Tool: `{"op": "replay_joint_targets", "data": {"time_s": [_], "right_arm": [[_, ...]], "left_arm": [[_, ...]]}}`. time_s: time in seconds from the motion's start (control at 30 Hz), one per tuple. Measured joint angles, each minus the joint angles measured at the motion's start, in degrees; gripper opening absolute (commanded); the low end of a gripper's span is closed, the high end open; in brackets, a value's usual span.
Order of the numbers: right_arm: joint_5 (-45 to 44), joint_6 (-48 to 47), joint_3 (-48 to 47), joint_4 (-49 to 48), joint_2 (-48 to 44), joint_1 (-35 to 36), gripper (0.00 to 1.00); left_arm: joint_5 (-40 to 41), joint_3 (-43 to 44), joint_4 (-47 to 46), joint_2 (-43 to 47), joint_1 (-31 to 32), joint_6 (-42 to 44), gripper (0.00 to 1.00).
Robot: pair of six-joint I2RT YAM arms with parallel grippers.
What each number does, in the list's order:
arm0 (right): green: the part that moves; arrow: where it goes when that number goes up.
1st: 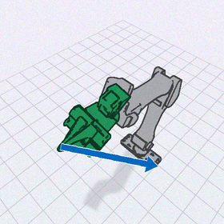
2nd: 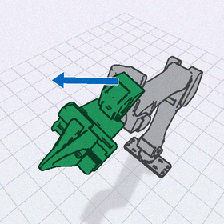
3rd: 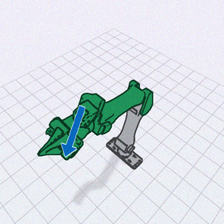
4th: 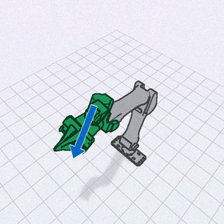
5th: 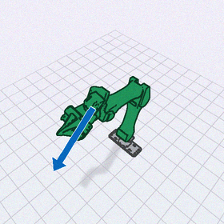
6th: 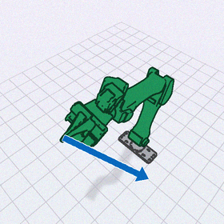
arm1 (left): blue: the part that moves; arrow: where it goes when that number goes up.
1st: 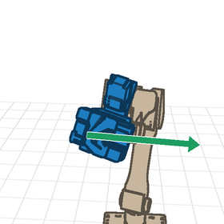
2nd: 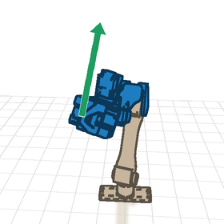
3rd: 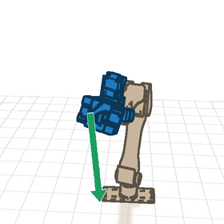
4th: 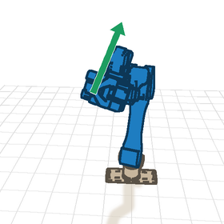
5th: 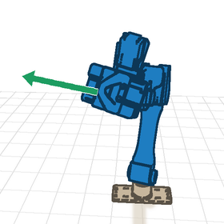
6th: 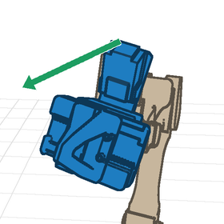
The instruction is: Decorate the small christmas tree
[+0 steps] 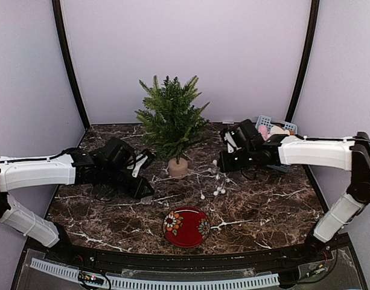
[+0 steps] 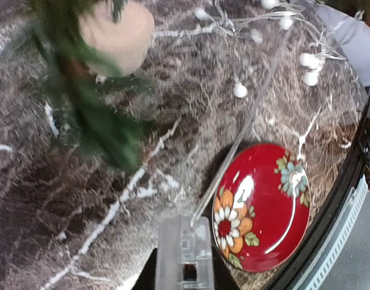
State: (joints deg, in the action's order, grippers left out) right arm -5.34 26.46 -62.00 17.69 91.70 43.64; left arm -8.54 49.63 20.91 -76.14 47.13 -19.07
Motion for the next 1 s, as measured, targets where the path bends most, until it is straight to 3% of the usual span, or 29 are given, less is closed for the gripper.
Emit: {"op": "replay_joint_targets", "data": {"time_s": [0.2, 0.33, 0.43, 0.63, 0.73, 0.87, 1.0], "right_arm": [[1.1, 3.5, 1.7, 0.5, -20.3, -3.9, 0.00], [4.3, 7.0, 8.2, 0.3, -25.6, -7.6, 0.03], [7.0, 9.3, 14.0, -1.6, -25.7, -9.0, 0.24], [2.6, 11.9, 21.9, -0.7, -25.5, -14.5, 0.67], [-0.6, 11.2, 22.6, 0.7, -25.6, -15.6, 0.73], [-2.9, 9.1, 22.2, 2.2, -26.1, -15.9, 0.89], [-4.9, 6.6, 20.6, 4.7, -26.9, -16.2, 0.93]], "left_arm": [[-1.7, 0.0, -8.6, 3.1, -2.0, 0.0, 0.02], [-4.9, 0.2, -13.4, 4.0, -2.0, 0.3, 0.02], [-7.1, -0.8, -13.4, 3.0, -2.0, 0.5, 0.02], [-8.6, -4.2, -9.2, 2.8, -4.2, 1.5, 0.02], [-8.3, -4.9, -7.2, 2.8, -5.2, 1.9, 0.02], [-8.3, -5.8, -5.9, 2.8, -5.7, 2.1, 0.02], [-8.2, -6.3, -5.0, 2.8, -5.7, 2.2, 0.02]]}}
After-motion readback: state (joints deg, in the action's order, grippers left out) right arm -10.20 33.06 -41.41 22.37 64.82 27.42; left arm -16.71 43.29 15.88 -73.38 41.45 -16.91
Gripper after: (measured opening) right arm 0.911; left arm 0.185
